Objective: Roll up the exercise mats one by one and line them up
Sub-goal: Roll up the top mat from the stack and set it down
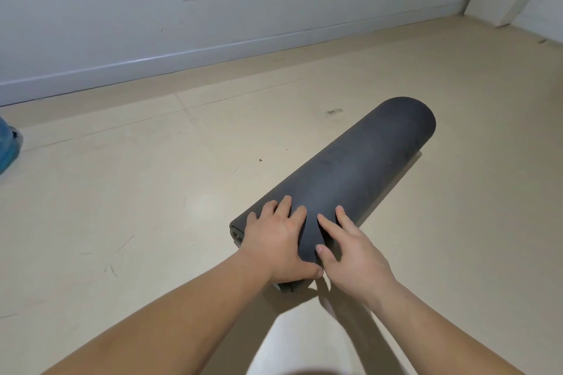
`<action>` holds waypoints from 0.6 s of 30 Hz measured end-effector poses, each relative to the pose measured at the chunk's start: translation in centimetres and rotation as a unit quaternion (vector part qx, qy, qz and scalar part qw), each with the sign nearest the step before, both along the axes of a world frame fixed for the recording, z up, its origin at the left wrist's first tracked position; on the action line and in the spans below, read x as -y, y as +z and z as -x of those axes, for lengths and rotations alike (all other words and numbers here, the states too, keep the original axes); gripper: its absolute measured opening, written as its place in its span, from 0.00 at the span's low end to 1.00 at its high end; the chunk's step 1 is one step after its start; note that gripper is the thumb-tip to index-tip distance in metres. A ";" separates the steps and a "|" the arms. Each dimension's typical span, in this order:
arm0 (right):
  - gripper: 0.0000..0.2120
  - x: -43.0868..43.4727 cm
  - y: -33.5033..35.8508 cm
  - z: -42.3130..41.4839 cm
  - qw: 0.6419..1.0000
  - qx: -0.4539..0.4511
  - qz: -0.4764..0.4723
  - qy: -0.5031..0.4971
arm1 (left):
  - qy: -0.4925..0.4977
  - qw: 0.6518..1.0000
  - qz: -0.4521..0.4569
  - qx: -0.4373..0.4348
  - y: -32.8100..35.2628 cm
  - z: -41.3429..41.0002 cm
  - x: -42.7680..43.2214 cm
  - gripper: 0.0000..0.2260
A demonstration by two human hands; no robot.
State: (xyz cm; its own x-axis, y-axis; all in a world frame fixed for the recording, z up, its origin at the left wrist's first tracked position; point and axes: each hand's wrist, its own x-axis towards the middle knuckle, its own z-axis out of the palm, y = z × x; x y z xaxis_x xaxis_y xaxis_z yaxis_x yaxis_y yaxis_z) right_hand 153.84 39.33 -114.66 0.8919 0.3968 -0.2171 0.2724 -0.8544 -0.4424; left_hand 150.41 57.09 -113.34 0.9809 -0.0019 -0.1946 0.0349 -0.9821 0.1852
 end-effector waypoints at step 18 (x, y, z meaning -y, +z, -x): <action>0.31 -6.7 -1.4 -1.4 0.988 0.035 0.143 0.042 | 0.040 0.997 0.070 -0.016 -3.3 -1.8 -8.7 0.62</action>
